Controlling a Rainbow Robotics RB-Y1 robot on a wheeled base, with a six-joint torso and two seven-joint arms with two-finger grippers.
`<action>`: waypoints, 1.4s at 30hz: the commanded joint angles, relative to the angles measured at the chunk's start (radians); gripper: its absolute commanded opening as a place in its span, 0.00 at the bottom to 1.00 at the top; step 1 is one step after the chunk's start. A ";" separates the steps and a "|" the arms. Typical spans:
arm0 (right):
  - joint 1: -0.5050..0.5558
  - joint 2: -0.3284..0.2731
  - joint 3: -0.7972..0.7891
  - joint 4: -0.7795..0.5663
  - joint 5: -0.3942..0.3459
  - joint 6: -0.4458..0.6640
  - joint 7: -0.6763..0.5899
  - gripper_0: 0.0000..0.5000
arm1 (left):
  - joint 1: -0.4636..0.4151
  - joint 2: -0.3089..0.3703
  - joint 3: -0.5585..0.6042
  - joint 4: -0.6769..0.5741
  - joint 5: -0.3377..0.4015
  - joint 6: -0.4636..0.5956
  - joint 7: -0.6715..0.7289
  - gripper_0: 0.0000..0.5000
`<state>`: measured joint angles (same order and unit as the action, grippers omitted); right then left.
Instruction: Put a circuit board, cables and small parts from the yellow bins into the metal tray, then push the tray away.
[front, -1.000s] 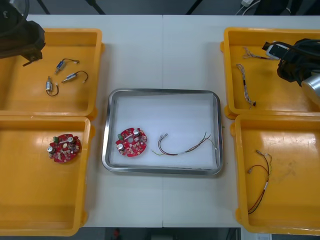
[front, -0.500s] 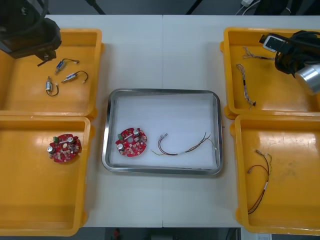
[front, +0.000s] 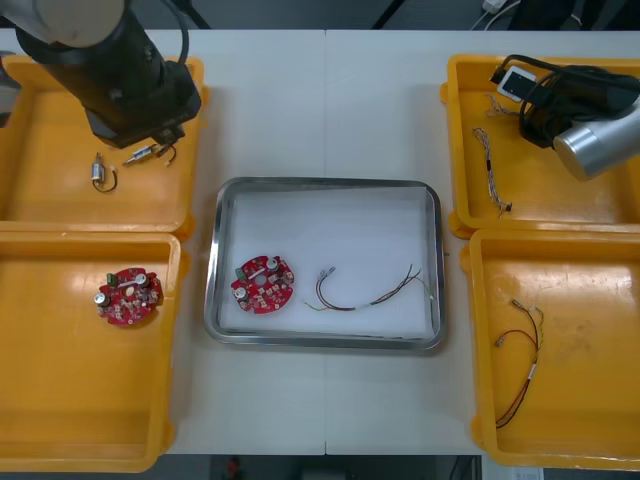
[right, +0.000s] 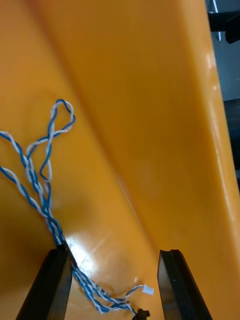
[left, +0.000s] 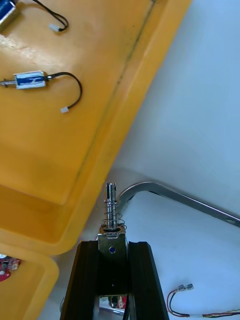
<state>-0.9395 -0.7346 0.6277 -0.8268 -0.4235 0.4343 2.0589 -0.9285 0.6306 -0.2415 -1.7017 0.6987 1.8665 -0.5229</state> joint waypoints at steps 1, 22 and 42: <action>-0.050 0.006 0.023 0.000 -0.009 0.004 0.012 1.00 | 0.062 -0.068 0.036 -0.099 -0.065 0.006 0.023 0.00; -0.091 0.001 0.063 0.000 -0.012 0.067 0.026 1.00 | 0.177 -0.189 -0.213 -0.144 -0.294 -0.113 0.066 0.00; -0.142 -0.034 0.144 0.032 -0.233 0.147 0.026 1.00 | 0.229 -0.197 -0.361 -0.098 -0.387 -0.270 0.121 0.00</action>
<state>-1.0404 -0.7399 0.7602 -0.7990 -0.6111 0.5552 2.0596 -0.7054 0.4551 -0.5792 -1.8082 0.3245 1.6298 -0.4753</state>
